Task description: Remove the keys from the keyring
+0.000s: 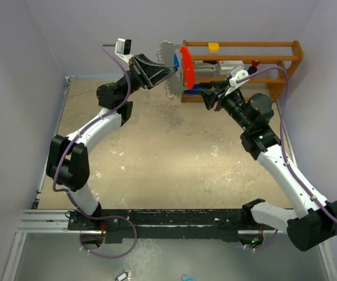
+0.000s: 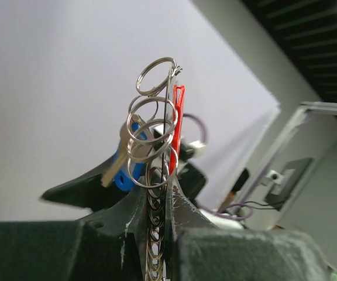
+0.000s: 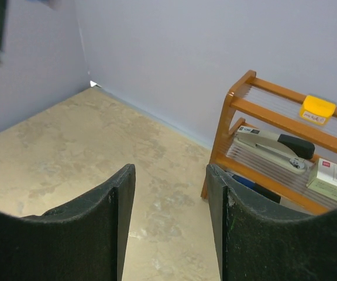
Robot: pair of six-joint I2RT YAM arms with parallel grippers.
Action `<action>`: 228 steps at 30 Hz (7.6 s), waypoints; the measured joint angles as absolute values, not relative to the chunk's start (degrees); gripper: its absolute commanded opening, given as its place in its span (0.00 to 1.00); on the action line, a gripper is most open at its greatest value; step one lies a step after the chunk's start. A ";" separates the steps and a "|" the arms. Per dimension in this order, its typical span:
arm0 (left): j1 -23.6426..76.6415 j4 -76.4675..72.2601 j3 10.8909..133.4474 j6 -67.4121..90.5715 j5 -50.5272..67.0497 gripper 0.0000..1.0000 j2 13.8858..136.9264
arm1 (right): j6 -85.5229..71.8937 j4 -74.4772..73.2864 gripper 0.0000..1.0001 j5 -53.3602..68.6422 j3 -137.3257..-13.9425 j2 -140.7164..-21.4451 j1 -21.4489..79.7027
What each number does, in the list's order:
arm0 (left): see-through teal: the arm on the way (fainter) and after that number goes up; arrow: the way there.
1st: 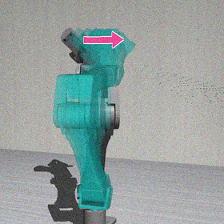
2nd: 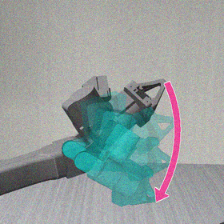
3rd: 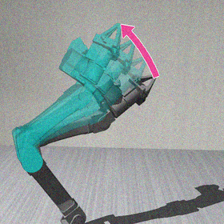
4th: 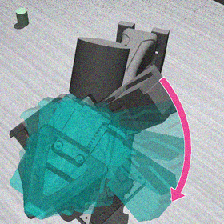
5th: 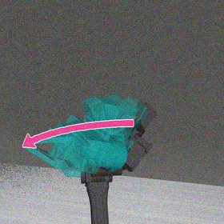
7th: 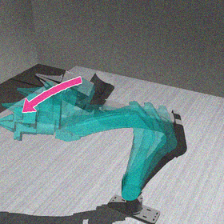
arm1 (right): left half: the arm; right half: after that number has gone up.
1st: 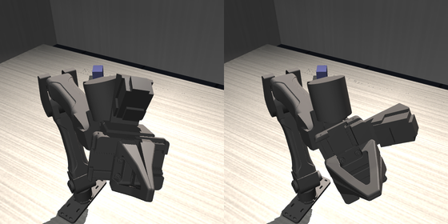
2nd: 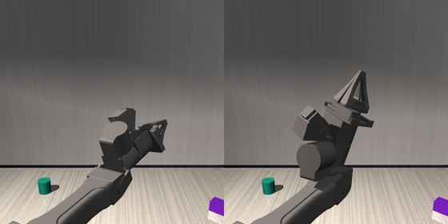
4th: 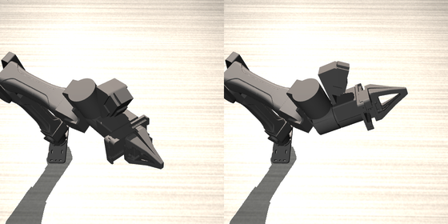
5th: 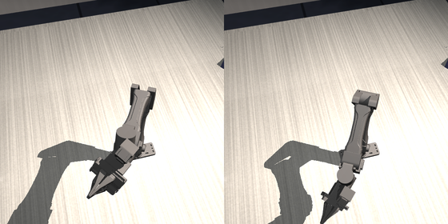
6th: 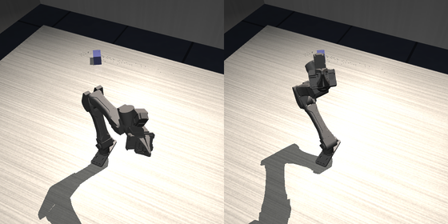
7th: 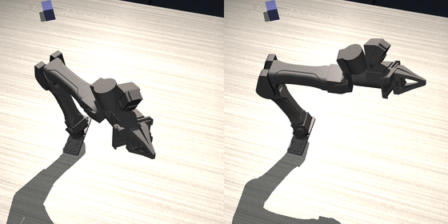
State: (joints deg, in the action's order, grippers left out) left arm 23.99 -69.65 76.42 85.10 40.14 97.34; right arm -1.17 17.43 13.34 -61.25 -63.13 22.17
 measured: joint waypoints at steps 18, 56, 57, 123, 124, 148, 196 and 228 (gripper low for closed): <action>23.86 -76.40 76.90 96.44 36.88 0.00 93.17 | -7.29 42.30 0.68 29.06 -59.48 -67.20 15.03; 36.62 -45.06 65.41 76.64 38.59 0.00 77.58 | -48.03 89.93 0.60 47.75 -66.83 -84.95 15.88; 37.08 -44.47 65.45 76.31 38.50 0.00 77.58 | -48.03 89.97 0.60 47.75 -66.81 -84.95 15.99; 39.40 -18.98 72.99 55.70 32.42 0.00 71.40 | -21.98 61.43 0.58 45.69 -58.46 -66.02 16.38; 39.40 -18.94 72.99 55.66 32.38 0.00 71.40 | -22.81 62.13 0.58 46.15 -58.46 -66.39 16.38; 39.90 -7.46 77.80 41.39 29.39 0.00 72.58 | -36.88 73.78 0.68 48.64 -58.48 -72.58 14.85; 35.38 -21.65 76.09 48.36 34.92 0.00 76.99 | -64.18 86.89 0.69 52.53 -66.65 -85.10 14.35; 35.44 -22.02 75.72 45.98 36.49 0.00 76.90 | -63.92 85.82 0.78 51.53 -66.63 -84.20 14.35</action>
